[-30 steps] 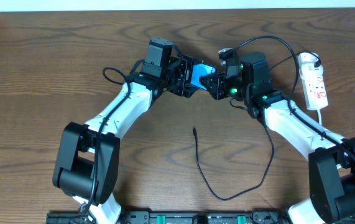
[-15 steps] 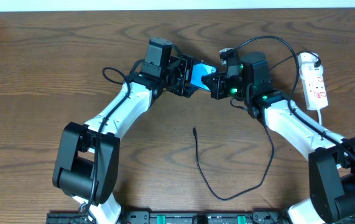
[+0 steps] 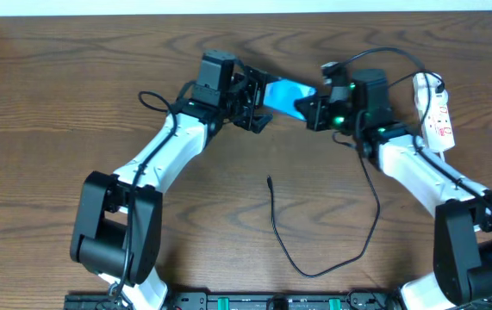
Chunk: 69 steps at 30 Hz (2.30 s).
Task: Plug charger to phone and switch on socket
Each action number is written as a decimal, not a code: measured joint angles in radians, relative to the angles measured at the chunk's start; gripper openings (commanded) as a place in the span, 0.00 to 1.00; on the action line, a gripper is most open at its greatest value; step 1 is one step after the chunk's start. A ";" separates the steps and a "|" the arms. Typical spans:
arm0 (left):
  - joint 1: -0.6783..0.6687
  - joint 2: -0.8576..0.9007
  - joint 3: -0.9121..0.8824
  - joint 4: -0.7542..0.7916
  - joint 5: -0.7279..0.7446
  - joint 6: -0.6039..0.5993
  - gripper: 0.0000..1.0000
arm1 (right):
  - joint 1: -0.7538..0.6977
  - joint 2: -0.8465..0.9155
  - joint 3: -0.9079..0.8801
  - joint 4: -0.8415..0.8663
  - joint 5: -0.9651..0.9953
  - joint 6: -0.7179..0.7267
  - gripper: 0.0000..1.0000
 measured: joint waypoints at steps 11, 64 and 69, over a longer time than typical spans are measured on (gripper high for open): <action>0.038 -0.183 0.000 0.011 -0.060 0.256 0.87 | -0.095 0.000 0.000 0.060 -0.035 0.309 0.01; 0.038 -0.203 0.000 0.177 -0.296 0.130 0.36 | -0.004 0.004 -0.002 0.763 -0.427 1.589 0.02; 0.038 -0.203 0.000 0.177 -0.296 0.124 0.21 | -0.004 0.004 -0.002 0.762 -0.434 1.589 0.02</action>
